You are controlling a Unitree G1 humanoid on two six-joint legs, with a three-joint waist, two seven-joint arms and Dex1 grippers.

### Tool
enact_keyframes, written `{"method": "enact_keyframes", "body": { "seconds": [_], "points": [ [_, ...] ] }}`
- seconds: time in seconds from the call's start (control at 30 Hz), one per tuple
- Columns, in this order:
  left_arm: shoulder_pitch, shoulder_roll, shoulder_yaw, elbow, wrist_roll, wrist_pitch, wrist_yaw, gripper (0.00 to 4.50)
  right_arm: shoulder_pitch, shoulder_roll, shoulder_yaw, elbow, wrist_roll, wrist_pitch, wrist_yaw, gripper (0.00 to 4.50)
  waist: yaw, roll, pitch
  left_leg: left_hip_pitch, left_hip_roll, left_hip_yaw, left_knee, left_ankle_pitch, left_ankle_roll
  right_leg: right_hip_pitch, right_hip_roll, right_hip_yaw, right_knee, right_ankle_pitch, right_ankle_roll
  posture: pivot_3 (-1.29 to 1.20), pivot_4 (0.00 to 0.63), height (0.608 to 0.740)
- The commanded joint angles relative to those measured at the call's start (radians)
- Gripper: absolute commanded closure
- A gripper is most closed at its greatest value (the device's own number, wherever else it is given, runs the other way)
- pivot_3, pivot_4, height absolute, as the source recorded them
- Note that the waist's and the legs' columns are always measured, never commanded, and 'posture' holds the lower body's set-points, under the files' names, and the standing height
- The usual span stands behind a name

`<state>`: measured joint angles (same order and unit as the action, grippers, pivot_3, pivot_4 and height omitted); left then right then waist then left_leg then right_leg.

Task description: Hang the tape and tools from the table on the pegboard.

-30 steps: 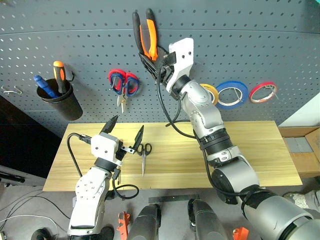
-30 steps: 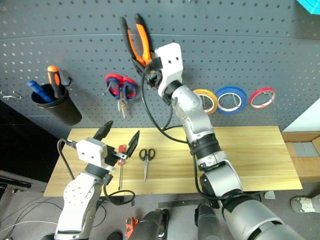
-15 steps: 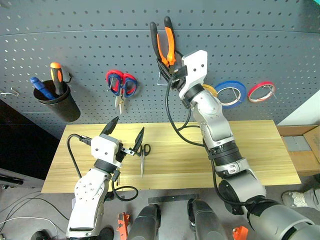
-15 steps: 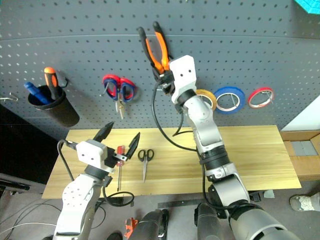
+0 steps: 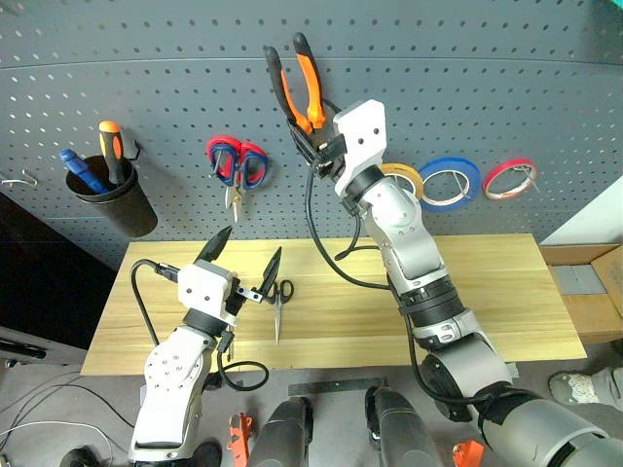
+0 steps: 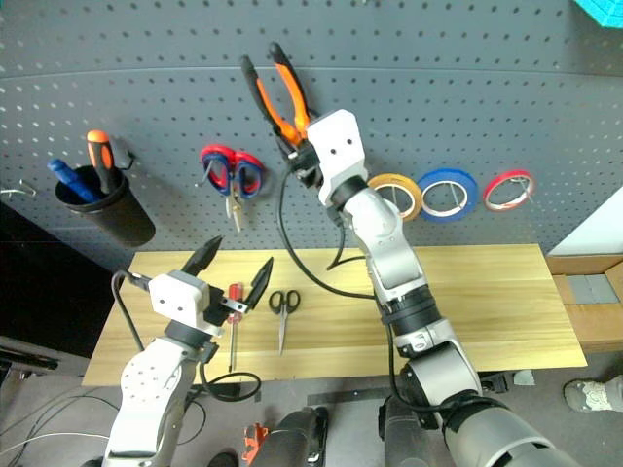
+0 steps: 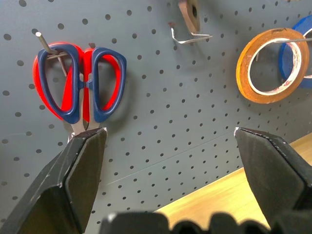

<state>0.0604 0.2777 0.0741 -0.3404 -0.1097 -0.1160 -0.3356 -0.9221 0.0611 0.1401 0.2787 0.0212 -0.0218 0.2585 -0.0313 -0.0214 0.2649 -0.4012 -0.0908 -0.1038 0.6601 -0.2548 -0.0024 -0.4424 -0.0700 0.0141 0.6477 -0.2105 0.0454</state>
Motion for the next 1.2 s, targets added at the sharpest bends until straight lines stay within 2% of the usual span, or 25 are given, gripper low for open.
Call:
{"method": "enact_keyframes", "body": {
  "seconds": [0.03,0.5,0.97,1.2],
  "points": [
    [-0.001,0.008,0.01,-0.031,0.006,-0.012,0.008,0.0,-0.019,0.011,0.015,-0.036,-0.023,-0.032,-0.012,2.39,0.0,0.0,0.0,0.0,0.0,0.0,0.0,0.0,0.0,0.0,0.0,0.0,0.0,0.0,0.0,0.03,0.216,0.74],
    [-0.002,0.01,0.009,-0.034,0.016,-0.004,0.02,0.0,0.019,0.017,0.011,0.049,-0.088,-0.135,-0.096,2.39,0.001,0.0,0.0,0.0,0.0,0.0,0.0,0.0,0.0,0.0,0.0,0.0,0.0,0.0,0.0,0.04,0.218,0.74],
    [0.014,0.024,0.015,-0.042,0.012,0.001,0.015,0.0,0.037,0.022,0.041,0.118,-0.109,-0.126,-0.083,2.39,0.001,0.0,0.0,0.0,0.0,0.0,0.0,0.0,0.0,0.0,0.0,0.0,0.0,0.0,0.0,0.05,0.223,0.74],
    [0.013,0.019,0.001,-0.04,0.019,0.013,0.018,0.0,0.029,0.035,-0.01,0.111,-0.065,-0.088,-0.097,0.11,0.002,0.0,0.0,0.0,0.0,0.0,0.0,0.0,0.0,0.0,0.0,0.0,0.0,0.0,0.0,0.05,0.225,0.74]
  ]
}}
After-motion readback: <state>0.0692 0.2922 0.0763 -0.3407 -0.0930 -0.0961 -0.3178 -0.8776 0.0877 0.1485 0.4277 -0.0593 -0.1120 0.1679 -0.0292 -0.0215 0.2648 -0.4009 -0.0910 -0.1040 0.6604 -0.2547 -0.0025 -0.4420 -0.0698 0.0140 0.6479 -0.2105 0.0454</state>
